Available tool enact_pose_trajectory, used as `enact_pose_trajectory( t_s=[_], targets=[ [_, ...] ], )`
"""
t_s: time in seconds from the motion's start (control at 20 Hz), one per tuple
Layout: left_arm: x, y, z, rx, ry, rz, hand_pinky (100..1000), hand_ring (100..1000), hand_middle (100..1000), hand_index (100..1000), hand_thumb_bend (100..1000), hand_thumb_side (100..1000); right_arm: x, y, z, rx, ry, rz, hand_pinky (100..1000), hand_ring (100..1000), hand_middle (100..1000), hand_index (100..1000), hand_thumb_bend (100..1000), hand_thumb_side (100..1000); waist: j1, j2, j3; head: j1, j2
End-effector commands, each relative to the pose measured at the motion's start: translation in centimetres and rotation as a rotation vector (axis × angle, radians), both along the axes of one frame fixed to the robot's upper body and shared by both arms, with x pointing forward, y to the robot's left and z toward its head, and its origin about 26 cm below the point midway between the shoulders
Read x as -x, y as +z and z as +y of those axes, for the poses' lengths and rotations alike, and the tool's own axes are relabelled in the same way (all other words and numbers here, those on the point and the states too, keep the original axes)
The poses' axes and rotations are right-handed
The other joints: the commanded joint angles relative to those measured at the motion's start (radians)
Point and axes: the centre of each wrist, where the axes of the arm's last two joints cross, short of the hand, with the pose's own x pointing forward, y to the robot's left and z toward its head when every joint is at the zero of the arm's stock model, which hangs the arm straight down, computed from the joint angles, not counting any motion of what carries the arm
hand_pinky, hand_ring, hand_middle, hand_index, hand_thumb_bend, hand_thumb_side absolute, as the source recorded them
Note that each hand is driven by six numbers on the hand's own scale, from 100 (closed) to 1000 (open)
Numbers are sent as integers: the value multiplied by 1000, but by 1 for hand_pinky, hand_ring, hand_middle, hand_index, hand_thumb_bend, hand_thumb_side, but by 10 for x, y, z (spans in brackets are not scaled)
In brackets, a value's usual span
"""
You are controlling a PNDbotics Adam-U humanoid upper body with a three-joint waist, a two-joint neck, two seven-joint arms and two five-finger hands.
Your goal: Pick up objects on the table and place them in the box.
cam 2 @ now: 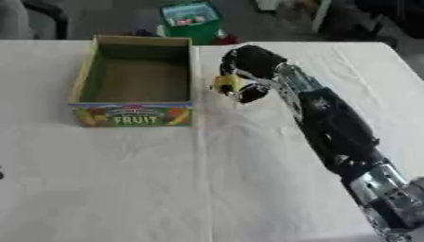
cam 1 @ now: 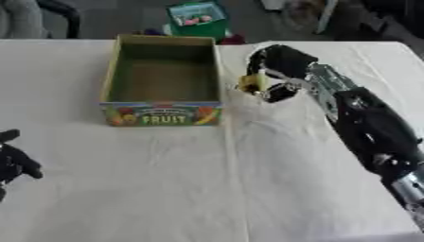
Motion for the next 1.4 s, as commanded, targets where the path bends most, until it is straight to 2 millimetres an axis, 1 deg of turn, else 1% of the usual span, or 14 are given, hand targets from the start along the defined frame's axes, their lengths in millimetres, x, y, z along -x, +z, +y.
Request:
enact_pose_trajectory(
  t_s=[0.05,0.15,0.3,0.35,0.5,0.55,0.6,0.65,0.8,0.95,1.05,1.15,1.25,1.4],
  targets=[
    [-1,6,2,-4,1,-19,467,499,457,795,100,758,0,22,-13,-30,-7,-110,603,570,455,232,100,175,3,-21,-2,3,-8],
    [0,6,3,-5,2,-18,467,499,457,795,100,757,0,31,-14,-51,4,-146,598,568,450,230,100,153,2,-23,-3,4,-7],
    [0,6,3,-7,1,-16,467,499,457,795,100,756,1,55,-10,-89,29,-204,593,566,444,233,100,124,-1,-27,-3,4,-6],
    [0,5,3,-8,1,-15,467,499,457,795,101,754,1,62,-8,-99,41,-216,593,568,446,247,100,115,-1,-29,-2,4,-5],
    [0,5,3,-10,-2,-13,467,498,457,794,100,753,1,80,4,-125,87,-235,591,568,444,251,100,102,-3,-33,3,2,-5],
    [0,5,3,-11,-3,-13,467,498,456,794,100,752,1,84,9,-130,105,-234,595,572,451,254,100,136,-3,-35,6,1,-4],
    [0,5,3,-12,-3,-13,467,498,456,794,100,752,0,86,14,-131,119,-228,597,573,454,257,100,111,-3,-36,9,-1,-3],
    [0,5,3,-12,-5,-13,467,498,456,794,100,751,-1,88,18,-131,129,-220,598,574,458,260,100,116,-3,-38,13,-2,-3],
    [-1,6,0,-13,-18,-17,466,498,456,795,100,750,-6,91,33,-124,149,-188,603,578,469,271,100,136,-3,-37,37,-11,-8],
    [-2,9,-3,-15,-35,-23,466,498,456,794,100,747,-13,89,43,-102,149,-148,609,585,490,284,100,163,-5,-33,68,-25,-14],
    [-3,11,-5,-12,-46,-30,466,497,455,794,100,743,-18,86,46,-93,138,-120,613,590,500,309,100,175,-6,-31,90,-35,-18],
    [-4,13,-6,-11,-54,-37,466,497,455,794,100,739,-22,83,49,-80,125,-91,622,603,524,382,100,195,-7,-29,111,-44,-21],
    [-4,15,-8,-10,-61,-43,466,497,455,794,100,738,-26,78,53,-65,113,-58,623,606,532,396,100,200,-8,-28,131,-53,-24],
    [-5,16,-9,-8,-68,-46,466,497,455,794,100,738,-30,68,61,-47,114,-14,626,613,546,409,100,210,-7,-25,146,-59,-26]
  ],
)
